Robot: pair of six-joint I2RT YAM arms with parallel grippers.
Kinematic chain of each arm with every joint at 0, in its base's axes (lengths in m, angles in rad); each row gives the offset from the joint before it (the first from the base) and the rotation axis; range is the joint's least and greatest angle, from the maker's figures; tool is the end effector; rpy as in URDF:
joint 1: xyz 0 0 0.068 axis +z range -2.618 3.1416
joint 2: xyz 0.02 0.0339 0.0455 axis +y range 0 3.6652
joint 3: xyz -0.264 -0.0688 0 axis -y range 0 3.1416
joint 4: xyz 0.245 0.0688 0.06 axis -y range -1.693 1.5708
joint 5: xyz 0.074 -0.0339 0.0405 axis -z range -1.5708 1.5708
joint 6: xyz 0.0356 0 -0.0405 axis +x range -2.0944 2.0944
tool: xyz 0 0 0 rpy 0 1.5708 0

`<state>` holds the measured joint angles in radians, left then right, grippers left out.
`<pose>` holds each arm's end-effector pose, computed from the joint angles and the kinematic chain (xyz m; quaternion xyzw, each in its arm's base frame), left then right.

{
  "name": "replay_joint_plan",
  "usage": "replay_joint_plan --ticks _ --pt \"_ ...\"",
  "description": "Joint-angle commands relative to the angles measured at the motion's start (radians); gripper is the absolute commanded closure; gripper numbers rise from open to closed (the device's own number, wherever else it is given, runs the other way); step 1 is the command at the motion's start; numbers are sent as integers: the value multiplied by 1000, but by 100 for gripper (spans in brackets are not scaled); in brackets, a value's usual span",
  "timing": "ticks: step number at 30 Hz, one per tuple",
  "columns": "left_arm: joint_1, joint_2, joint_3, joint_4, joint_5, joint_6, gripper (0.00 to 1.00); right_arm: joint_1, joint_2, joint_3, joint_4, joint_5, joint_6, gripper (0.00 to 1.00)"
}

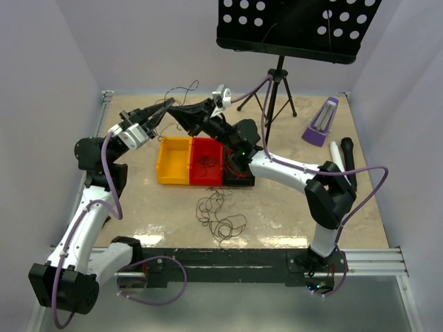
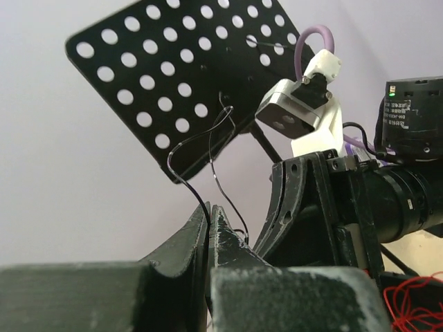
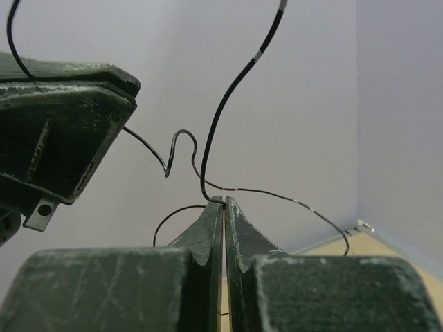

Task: Untangle the cables
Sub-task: Place the cable in the bin.

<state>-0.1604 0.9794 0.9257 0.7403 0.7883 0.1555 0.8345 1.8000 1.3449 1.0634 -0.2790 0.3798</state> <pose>0.1908 -0.0564 0.4422 0.4049 0.3355 -0.1663 0.8341 0.2716 0.3143 0.3786 -0.2234 0.4188 0.5537 0.6842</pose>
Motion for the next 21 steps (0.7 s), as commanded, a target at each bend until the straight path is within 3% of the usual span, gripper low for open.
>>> replay_joint_plan --ticks 1,21 --pt "-4 -4 -33 2 2 38 100 -8 27 -30 32 17 -9 100" --pt "-4 -11 -231 8 -26 18 100 -31 111 -132 110 21 34 100"
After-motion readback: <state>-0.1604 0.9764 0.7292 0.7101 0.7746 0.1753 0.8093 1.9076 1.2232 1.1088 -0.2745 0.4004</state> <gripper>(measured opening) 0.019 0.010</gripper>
